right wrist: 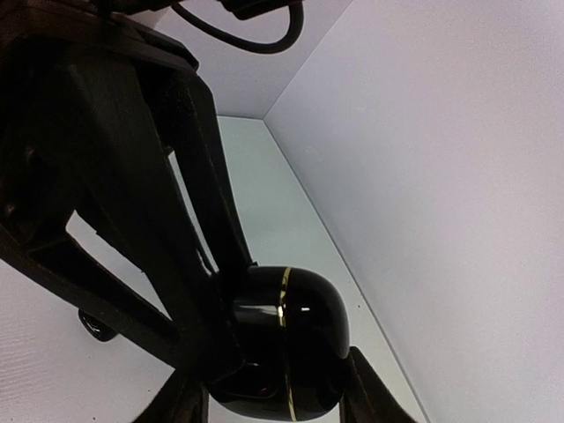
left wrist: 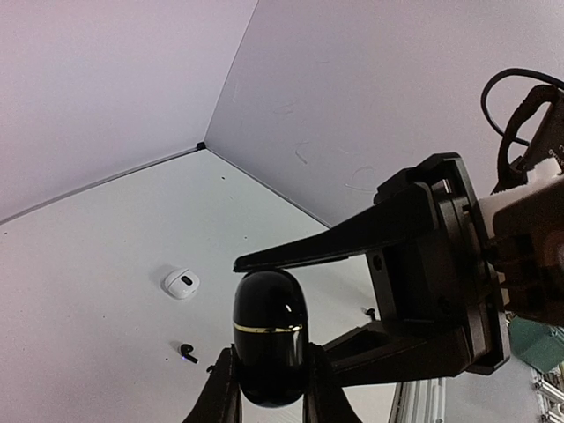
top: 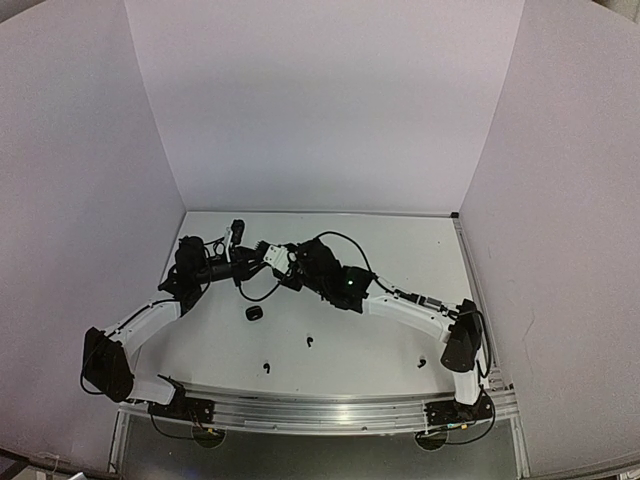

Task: Insert the wireless bluetooth earbuds into the charging case

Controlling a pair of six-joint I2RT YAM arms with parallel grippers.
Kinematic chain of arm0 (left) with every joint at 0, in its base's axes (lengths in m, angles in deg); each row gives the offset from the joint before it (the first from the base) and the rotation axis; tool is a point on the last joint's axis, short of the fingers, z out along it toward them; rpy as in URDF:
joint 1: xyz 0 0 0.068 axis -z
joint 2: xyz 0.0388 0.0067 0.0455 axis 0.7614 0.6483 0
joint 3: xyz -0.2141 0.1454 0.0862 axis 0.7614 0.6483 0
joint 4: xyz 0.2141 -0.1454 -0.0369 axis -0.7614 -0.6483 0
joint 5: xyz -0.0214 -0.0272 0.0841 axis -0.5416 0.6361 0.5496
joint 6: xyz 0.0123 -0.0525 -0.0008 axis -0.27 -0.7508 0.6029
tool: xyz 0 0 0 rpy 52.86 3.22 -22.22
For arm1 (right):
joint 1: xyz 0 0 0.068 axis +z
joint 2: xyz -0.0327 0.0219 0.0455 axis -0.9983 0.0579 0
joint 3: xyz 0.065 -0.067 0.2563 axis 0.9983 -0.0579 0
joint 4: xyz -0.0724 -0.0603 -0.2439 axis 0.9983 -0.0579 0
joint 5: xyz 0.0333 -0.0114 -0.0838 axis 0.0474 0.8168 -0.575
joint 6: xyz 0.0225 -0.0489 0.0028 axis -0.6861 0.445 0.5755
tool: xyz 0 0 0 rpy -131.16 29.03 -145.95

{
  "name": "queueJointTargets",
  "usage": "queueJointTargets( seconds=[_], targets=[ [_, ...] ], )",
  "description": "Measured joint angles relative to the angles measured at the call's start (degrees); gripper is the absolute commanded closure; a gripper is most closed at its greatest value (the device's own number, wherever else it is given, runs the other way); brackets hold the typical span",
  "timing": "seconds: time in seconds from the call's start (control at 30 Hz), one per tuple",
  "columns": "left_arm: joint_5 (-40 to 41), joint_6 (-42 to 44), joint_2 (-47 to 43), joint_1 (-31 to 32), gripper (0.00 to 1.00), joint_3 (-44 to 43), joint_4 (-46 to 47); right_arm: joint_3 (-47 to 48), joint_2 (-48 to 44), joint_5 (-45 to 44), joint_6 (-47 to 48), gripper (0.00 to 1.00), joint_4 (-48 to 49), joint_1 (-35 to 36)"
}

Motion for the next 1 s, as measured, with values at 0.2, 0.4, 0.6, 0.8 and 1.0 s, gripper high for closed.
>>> queueJointTargets(
  seconds=[0.2, 0.4, 0.6, 0.8, 1.0],
  targets=[
    [-6.96, 8.17, 0.00, -1.31, 1.00, -0.01, -1.64, -1.07, -1.04, 8.71, -7.33, 0.18, -3.46, -1.61],
    [-15.57, 23.14, 0.02, -2.96, 1.00, -1.79, -11.16, -2.98, -4.80, 23.66, -17.00, 0.30, -10.33, -7.71],
    [-21.41, 29.50, 0.19, -2.72, 1.00, -4.30, -16.58, -2.15, -5.37, 34.23, -21.23, 0.35, -14.78, -8.63],
    [-22.80, 30.29, 0.37, -2.29, 1.00, -4.37, -17.65, 0.83, -3.38, 41.13, -22.75, 0.42, -17.87, -7.71],
    [-23.04, 30.29, 0.37, -1.96, 1.00, -4.37, -17.83, 3.92, -1.47, 43.53, -23.17, 0.61, -18.41, -7.67]
  ],
)
